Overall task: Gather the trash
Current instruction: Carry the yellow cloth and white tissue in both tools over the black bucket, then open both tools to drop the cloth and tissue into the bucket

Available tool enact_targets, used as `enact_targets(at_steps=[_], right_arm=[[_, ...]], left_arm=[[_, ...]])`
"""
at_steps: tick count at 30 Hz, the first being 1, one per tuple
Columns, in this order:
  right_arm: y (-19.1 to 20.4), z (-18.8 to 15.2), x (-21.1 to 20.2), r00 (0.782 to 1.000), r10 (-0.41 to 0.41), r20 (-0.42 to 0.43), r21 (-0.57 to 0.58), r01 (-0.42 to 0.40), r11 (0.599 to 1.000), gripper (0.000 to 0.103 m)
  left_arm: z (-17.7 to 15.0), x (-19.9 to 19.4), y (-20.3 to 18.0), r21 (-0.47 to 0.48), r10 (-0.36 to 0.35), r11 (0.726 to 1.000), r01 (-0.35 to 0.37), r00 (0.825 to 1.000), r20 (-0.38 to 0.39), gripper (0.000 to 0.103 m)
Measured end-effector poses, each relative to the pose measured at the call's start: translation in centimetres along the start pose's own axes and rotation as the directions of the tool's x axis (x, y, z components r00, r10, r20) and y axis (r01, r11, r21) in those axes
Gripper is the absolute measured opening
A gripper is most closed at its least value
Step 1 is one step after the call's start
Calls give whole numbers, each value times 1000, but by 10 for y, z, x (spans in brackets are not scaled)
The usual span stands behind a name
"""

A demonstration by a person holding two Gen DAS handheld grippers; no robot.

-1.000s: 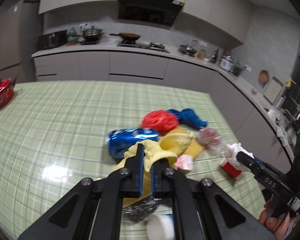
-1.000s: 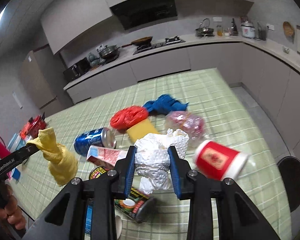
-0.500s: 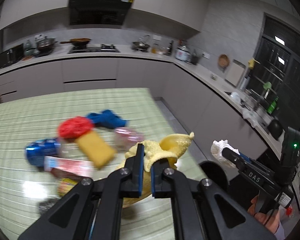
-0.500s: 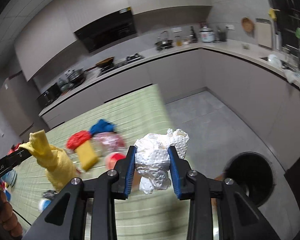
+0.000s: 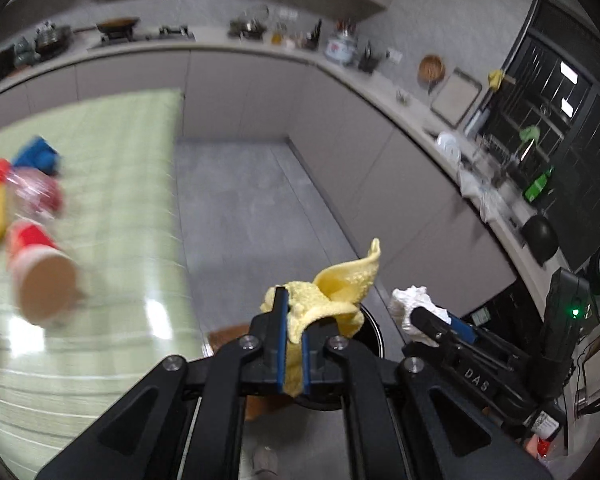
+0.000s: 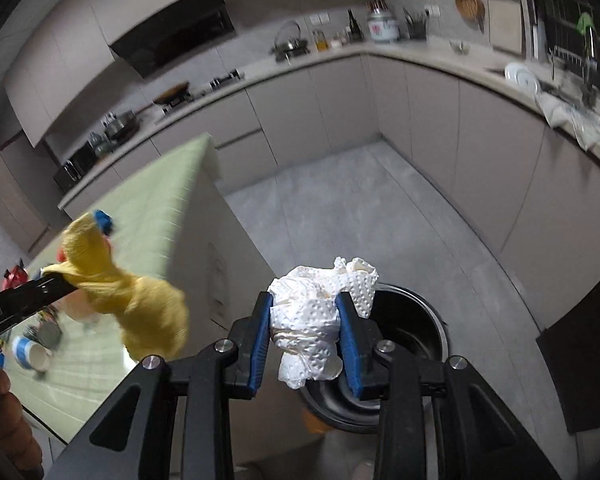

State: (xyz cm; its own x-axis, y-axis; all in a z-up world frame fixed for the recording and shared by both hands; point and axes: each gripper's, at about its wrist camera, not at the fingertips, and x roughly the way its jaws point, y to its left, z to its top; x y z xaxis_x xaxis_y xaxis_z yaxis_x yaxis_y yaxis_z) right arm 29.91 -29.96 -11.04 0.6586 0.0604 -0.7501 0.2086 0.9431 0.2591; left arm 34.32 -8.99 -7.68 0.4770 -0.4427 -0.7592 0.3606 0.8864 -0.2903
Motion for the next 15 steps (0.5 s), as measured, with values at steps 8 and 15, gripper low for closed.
enact_targets(at_steps=[8,15], right_arm=[[-71,-2,39,996,14,-84,44,-11,999,34],[-97,-11,82,988,45,-147,36,-40,999,38]], left_arm=[[-30,91,-40,27,48,999,-43,982,-181,6],[-38,129,-43,-9,132,990,-141,945,-298,29]])
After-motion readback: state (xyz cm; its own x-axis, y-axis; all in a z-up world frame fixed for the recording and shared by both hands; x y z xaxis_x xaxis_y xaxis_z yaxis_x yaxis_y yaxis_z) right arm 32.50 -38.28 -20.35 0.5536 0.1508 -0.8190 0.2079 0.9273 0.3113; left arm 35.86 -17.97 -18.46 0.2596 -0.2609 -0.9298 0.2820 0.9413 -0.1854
